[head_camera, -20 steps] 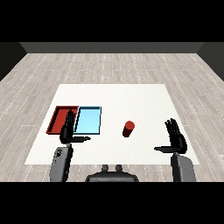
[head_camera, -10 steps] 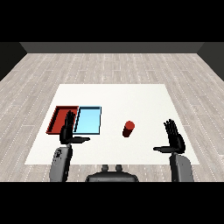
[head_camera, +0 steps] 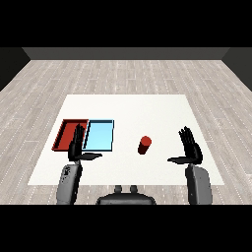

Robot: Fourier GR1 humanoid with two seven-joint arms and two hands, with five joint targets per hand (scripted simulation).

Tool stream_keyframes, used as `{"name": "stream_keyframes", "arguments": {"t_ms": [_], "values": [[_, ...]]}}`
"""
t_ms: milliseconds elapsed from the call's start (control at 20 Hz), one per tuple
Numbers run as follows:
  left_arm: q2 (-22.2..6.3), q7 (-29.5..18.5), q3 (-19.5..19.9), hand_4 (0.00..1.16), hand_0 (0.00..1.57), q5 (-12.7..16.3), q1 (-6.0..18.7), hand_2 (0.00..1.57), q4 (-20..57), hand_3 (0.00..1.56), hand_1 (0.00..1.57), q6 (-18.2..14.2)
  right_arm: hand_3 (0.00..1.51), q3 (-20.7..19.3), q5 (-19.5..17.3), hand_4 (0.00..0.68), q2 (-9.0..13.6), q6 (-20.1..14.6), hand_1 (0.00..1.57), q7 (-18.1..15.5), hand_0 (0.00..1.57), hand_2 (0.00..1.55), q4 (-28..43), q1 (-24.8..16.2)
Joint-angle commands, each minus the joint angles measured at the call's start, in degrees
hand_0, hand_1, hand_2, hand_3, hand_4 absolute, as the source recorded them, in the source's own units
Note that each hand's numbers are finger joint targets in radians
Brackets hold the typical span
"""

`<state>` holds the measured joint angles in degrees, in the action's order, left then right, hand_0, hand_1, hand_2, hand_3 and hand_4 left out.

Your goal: Pick the red can and put it in the red box

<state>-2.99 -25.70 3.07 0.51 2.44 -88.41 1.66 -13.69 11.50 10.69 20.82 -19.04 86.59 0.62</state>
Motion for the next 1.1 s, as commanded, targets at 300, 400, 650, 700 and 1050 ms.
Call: {"name": "stream_keyframes", "arguments": {"t_ms": [300, 400, 650, 700, 1050], "values": [[-0.6, 2.8, 1.9, 0.0, 0.0, 1.8, 4.1, 0.0, 1.7, 0.0, 0.0, -0.2, 0.0, 3.3, -0.3, 0.0, -4.2, -1.5, 0.0, 1.5, 0.0, 0.0, -4.3, 2.3], [-0.5, 4.4, 1.5, 0.0, 0.0, 3.6, 0.4, 0.0, -2.5, 0.0, 0.0, 1.2, 0.0, 4.9, -2.0, 0.0, -5.3, -3.3, 0.0, 2.0, 0.0, 0.0, -5.9, 4.5], [-1.6, 2.5, 1.8, 0.0, 0.0, 3.6, -2.2, 0.0, -3.6, 0.0, 0.0, 2.6, 0.0, 4.4, 0.1, 0.0, -5.9, -3.5, 0.0, 1.0, 0.0, 0.0, -9.4, 7.4], [2.1, 1.6, -1.5, 0.0, 0.0, -0.3, -0.1, 0.0, -2.0, 0.0, 0.0, -1.8, 0.0, 5.1, -1.6, 0.0, -5.8, -2.0, 0.0, -2.4, 0.0, 0.0, -14.7, 8.5], [-0.1, 1.2, 0.6, 0.0, 0.0, 2.1, -2.5, 0.0, -3.5, 0.0, 0.0, 0.9, 0.0, 4.2, -1.0, 0.0, -4.7, -1.6, 0.0, -5.7, 0.0, 0.0, -22.5, 12.7]]}}
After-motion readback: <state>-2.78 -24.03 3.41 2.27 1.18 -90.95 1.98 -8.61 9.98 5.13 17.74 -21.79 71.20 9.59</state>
